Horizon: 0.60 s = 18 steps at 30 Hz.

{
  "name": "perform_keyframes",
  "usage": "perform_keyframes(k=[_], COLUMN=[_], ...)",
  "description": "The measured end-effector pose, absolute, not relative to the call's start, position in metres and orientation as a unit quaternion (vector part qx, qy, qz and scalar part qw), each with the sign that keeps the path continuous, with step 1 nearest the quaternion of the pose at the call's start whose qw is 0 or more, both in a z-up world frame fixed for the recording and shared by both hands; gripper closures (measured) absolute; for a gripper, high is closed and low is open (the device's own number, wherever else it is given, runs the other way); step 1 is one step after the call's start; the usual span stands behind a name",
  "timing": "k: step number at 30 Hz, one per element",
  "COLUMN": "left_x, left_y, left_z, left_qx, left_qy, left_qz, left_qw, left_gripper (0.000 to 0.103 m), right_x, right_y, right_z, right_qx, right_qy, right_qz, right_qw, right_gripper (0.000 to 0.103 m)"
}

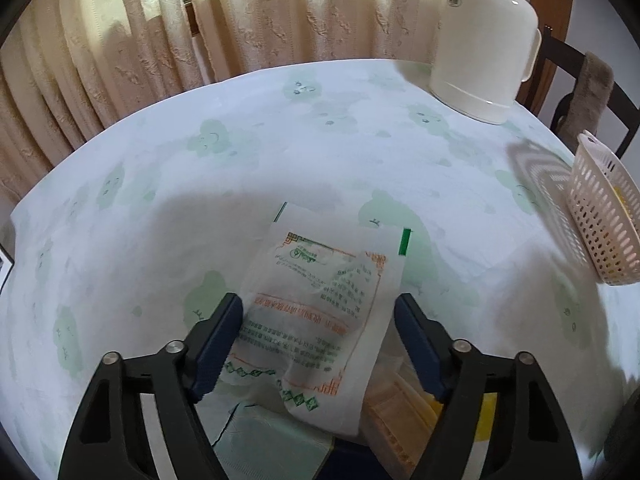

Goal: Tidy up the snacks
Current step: 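Lower the left gripper onto the clear printed wrapper and close it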

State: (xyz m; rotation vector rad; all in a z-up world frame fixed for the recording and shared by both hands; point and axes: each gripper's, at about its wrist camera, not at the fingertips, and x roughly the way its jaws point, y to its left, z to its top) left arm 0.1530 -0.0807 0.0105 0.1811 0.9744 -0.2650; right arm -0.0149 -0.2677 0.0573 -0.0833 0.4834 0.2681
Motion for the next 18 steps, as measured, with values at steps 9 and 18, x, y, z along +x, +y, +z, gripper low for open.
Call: perform_keyframes(k=[9, 18], left_x=[0.149, 0.129], left_y=[-0.066, -0.055], left_z=[0.013, 0.039], left_qx=[0.055, 0.032], left_qy=[0.458, 0.423], left_qz=[-0.106, -0.099], left_qw=[0.881, 0.9], left_gripper=[0.052, 0.052], right_x=[-0.009, -0.003], right_y=[-0.27, -0.267], right_z=[0.055, 0.051], right_qx=[-0.035, -0.029], right_qy=[0.249, 0.27], right_qz=[0.133, 0.135], right_qw=[0.959, 0.953], right_gripper=[0.007, 0.007])
